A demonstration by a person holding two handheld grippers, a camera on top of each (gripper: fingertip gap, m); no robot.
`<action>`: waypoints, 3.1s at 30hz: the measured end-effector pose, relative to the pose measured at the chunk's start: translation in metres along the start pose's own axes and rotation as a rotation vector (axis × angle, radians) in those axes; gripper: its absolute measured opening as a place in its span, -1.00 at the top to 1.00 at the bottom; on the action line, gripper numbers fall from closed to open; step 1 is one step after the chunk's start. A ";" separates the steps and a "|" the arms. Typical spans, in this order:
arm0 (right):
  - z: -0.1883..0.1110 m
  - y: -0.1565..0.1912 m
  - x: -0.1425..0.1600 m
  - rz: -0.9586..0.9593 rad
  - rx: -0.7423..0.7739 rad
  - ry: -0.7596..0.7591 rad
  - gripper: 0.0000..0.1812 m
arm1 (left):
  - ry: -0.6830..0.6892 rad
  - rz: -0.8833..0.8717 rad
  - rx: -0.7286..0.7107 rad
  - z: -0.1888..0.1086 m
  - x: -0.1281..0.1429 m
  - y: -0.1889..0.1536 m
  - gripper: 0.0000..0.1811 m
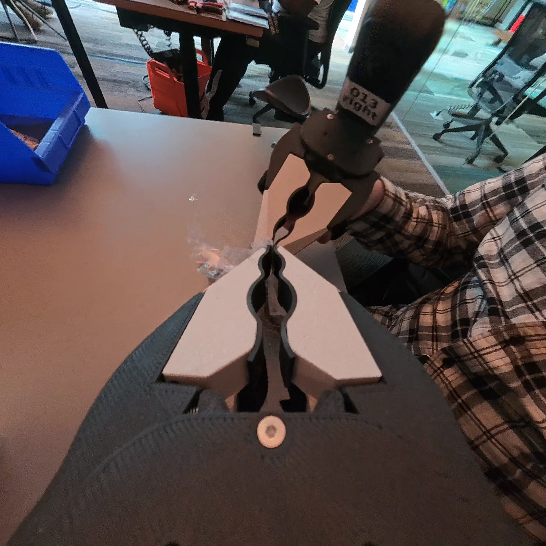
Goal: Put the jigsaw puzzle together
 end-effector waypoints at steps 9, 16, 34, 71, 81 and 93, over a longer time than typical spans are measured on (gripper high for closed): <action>-0.018 0.005 -0.007 -0.062 -0.117 -0.207 1.00 | -0.222 -0.066 0.217 -0.036 0.022 0.024 0.75; -0.008 0.007 -0.008 -0.083 -0.170 -0.164 1.00 | -0.136 0.094 0.220 0.002 0.027 -0.004 0.65; -0.016 0.011 0.006 -0.080 -0.220 -0.041 1.00 | -0.160 0.187 -0.030 -0.022 0.051 -0.008 1.00; 0.076 0.035 0.021 -0.344 0.339 0.266 1.00 | -0.221 -0.341 -0.611 0.008 0.103 0.050 1.00; 0.064 0.045 0.030 -0.357 0.350 0.257 1.00 | -0.190 -0.359 -0.620 0.014 0.108 0.055 1.00; 0.009 0.021 0.018 -0.088 -0.007 -0.055 1.00 | -0.252 -0.106 -0.286 0.000 0.087 0.018 0.87</action>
Point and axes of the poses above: each gripper's, where its closed fingertips meet, z out along the fingers, x out of its underside, y = z × x across the jaws, the point moved 8 cm from there along -z, back along the fingers, and after that the axes turned 12 degrees about -x, right-handed, at the moved point
